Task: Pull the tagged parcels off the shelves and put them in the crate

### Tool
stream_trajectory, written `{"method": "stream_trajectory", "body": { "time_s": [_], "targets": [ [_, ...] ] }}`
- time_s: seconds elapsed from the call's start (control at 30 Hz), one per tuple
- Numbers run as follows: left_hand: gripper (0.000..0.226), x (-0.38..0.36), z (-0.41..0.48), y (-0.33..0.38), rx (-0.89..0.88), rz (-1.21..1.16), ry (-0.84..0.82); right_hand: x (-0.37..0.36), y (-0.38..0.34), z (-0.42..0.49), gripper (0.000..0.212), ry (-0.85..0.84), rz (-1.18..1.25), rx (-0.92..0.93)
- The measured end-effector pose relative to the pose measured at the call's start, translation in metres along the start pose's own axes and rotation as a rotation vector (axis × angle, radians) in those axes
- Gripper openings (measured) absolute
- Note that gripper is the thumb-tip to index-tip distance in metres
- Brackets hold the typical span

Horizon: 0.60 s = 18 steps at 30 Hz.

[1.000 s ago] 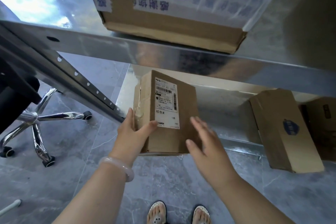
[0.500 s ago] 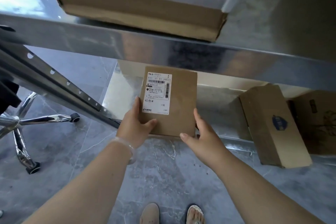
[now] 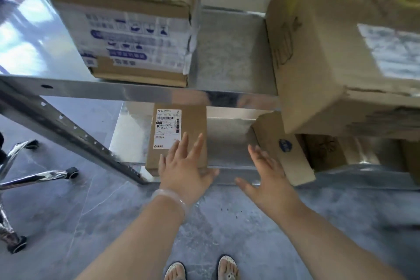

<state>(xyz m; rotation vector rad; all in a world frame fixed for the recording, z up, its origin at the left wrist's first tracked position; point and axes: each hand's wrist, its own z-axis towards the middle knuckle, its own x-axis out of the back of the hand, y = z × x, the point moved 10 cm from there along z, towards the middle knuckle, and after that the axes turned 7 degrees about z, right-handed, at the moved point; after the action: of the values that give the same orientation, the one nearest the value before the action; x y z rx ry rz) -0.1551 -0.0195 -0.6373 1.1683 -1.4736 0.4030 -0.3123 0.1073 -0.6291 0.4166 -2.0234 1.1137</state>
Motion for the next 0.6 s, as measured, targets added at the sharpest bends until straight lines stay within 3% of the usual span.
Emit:
{"method": "stream_trajectory", "body": {
  "time_s": [0.3,0.6],
  "targets": [
    [0.083,-0.021,-0.055,0.112,-0.138,-0.029,-0.094,0.063,0.063,-0.079,0.086,0.051,0.003,-0.107],
    [0.084,-0.102,-0.043,0.198,-0.047,-0.183,-0.238,0.1,0.171,-0.086,0.083,0.079,0.106,-0.155]
  ]
}}
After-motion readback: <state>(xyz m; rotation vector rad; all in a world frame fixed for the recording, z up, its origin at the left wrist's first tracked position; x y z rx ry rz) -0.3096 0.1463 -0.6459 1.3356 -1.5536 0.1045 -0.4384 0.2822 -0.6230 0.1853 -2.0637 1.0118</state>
